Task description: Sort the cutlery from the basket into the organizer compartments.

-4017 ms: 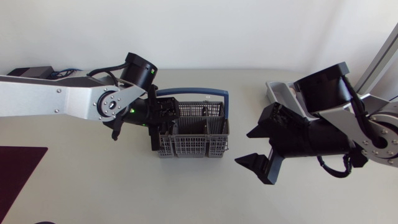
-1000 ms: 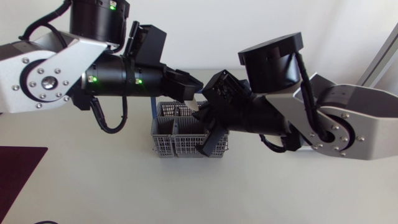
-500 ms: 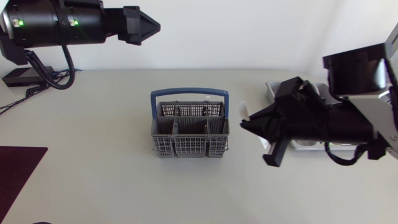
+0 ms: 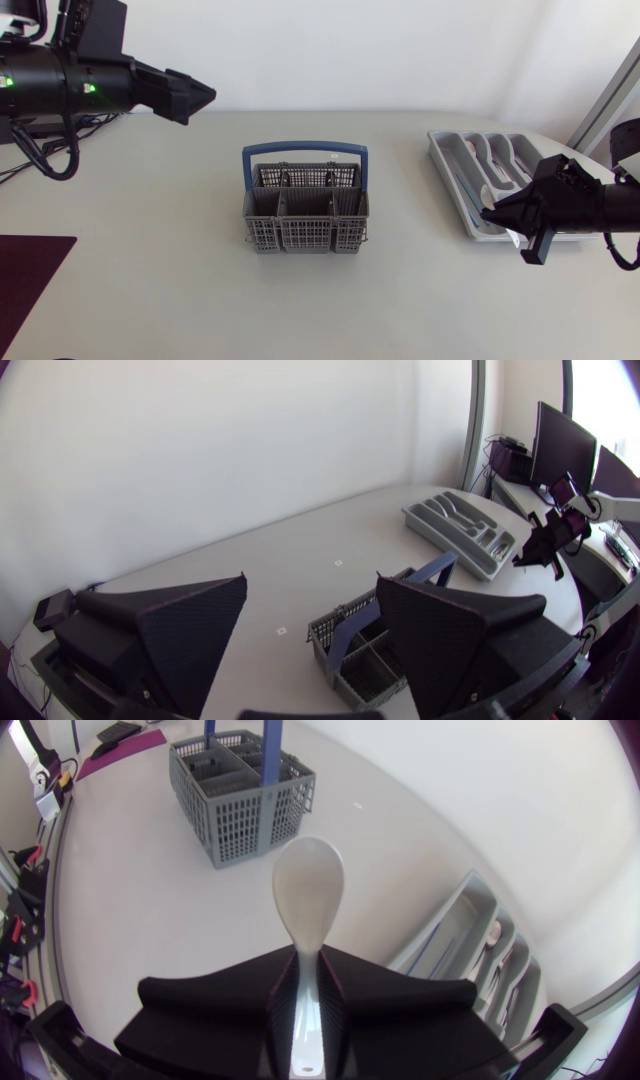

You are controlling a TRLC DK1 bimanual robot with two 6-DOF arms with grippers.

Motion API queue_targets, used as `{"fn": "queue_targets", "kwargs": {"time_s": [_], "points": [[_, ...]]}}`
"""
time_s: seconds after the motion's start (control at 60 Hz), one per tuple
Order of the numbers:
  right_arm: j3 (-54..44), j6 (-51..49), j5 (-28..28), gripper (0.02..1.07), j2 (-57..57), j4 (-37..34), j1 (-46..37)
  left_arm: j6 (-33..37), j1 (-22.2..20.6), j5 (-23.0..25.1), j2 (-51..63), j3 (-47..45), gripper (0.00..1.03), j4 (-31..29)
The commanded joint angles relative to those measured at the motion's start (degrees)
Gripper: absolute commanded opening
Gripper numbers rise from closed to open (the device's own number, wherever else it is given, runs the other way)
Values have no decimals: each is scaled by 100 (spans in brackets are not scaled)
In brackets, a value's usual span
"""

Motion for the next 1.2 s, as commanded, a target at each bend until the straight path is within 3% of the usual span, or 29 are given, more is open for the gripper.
{"fn": "queue_targets", "kwargs": {"time_s": [0.0,0.3,0.433,0.7,0.95,1.0,1.05,1.183], "points": [[378,-942,-76,8,542,-100,-474,251,113,-50,-106,-209,89,-68],[1793,-3500,47,8,2529,-549,-1766,435,262,-120,-124,-499,89,-139],[2294,-4282,504,8,3197,-628,-1960,426,113,-278,-124,-543,89,-165],[2531,-4968,1312,8,3944,58,-1942,391,-353,-700,-106,-473,89,-200],[2338,-5205,1884,8,3979,576,-1678,391,-467,-788,-45,-455,89,-200],[2268,-5205,1919,11,3979,726,-1643,391,-467,-788,-45,-464,89,-200],[2127,-5170,1919,23,3952,1060,-1608,391,-450,-788,-62,-490,89,-200],[1811,-5055,1901,39,3864,1772,-1590,417,-415,-788,-106,-569,89,-200]]}}
